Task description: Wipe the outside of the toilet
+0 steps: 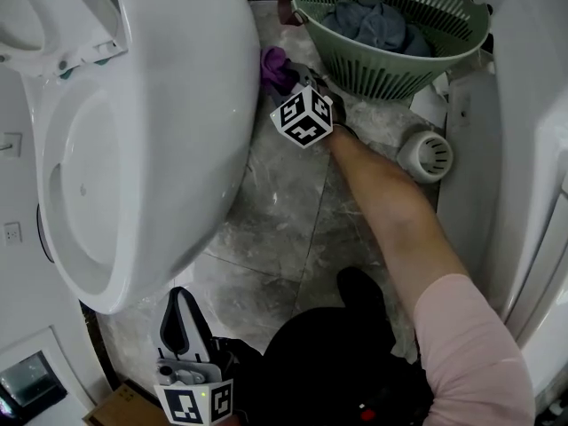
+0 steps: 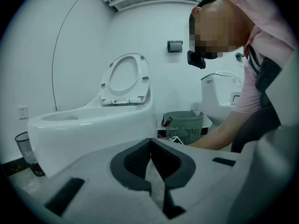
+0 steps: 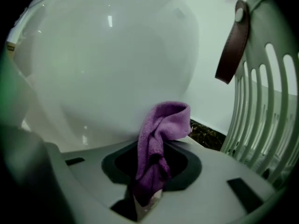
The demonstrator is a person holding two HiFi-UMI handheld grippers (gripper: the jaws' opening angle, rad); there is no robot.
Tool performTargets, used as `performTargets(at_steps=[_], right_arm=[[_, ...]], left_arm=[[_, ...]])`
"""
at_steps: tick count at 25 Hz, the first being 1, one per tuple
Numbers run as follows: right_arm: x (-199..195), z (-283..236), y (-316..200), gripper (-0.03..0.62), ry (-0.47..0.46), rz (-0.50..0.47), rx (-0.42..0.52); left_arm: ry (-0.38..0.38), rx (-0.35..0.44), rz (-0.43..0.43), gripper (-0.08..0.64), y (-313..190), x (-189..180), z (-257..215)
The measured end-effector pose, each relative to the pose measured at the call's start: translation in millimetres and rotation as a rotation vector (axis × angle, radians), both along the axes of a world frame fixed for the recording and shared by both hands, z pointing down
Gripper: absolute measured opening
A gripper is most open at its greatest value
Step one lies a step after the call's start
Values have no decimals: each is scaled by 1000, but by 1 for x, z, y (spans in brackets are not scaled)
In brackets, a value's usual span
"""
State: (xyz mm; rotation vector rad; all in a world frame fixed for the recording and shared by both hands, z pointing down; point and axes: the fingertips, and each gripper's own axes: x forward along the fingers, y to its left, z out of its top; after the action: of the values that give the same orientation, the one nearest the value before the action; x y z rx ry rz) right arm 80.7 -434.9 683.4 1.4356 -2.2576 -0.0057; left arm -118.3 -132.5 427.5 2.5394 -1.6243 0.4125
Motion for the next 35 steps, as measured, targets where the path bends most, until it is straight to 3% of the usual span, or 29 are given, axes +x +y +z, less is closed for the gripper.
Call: performTargets(at_steps=[35], right_arm=[[-43, -10, 65, 103, 9, -111, 4]], left_arm=[[24, 42, -3, 8, 21, -9, -11]])
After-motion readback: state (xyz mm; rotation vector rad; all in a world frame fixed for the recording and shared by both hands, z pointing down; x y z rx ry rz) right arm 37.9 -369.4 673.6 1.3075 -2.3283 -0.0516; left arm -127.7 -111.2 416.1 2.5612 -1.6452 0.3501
